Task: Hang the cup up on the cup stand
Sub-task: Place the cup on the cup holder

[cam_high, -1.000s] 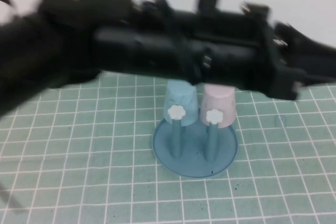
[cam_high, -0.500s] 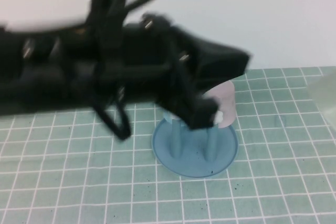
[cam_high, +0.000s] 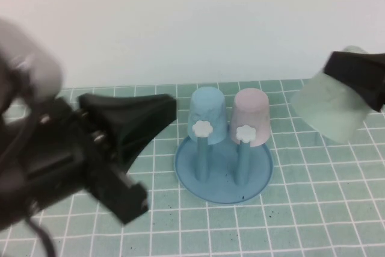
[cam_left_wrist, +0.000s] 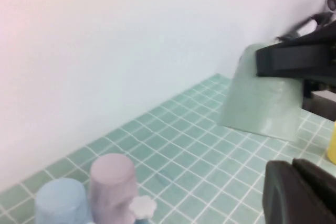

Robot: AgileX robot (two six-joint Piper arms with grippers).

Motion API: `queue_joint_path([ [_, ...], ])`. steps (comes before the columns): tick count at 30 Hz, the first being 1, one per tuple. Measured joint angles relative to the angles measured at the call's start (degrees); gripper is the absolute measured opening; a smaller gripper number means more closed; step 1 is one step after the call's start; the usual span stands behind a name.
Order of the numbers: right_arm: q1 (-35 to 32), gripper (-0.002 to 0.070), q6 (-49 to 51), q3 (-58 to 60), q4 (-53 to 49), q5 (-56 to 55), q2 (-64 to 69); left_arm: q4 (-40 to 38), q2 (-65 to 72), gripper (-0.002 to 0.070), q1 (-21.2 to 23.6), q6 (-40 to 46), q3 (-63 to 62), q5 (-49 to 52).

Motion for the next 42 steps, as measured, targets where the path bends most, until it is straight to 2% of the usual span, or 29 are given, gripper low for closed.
queue_joint_path([
  [4,0.0,0.0587,-6.53,-3.46,-0.23,3.28,4.88,2.22,-2.9,0.0001,0.59,0.0,2.7,-0.44],
  [10,0.0,0.0587,-19.7,-8.62,-0.64,9.12,12.45,3.8,-11.93,0.0001,6.6,0.0,7.28,-0.86],
  [13,0.0,0.0586,-25.35,-11.32,-0.87,13.54,16.72,3.89,-16.61,0.0001,11.79,0.0,9.53,-0.21],
  [18,0.31,0.0586,-31.53,-16.56,-1.2,19.53,24.91,4.25,-23.36,0.0,22.09,-0.09,14.31,7.57],
  [24,3.09,0.0586,-37.24,-22.3,-1.2,21.13,32.3,4.36,-31.83,0.0001,34.05,-0.09,20.09,18.6],
  [27,5.18,0.0586,-40.19,-23.65,-1.2,21.36,34.52,4.56,-35.95,0.0001,38.31,-0.09,22.75,23.63],
  [33,8.97,0.0586,-46.34,-24.51,-1.2,21.1,37.08,4.99,-43.21,0.0001,42.56,-0.09,27.47,27.83],
  [38,10.98,0.0586,-49.18,-25.48,-1.3,20.2,39.65,4.42,-46.84,0.0001,42.62,0.05,29.58,27.98],
  [42,11.24,0.0586,-49.93,-26.39,-1.4,18.82,41.0,7.91,-48.44,0.0001,42.62,1.71,29.86,26.75],
])
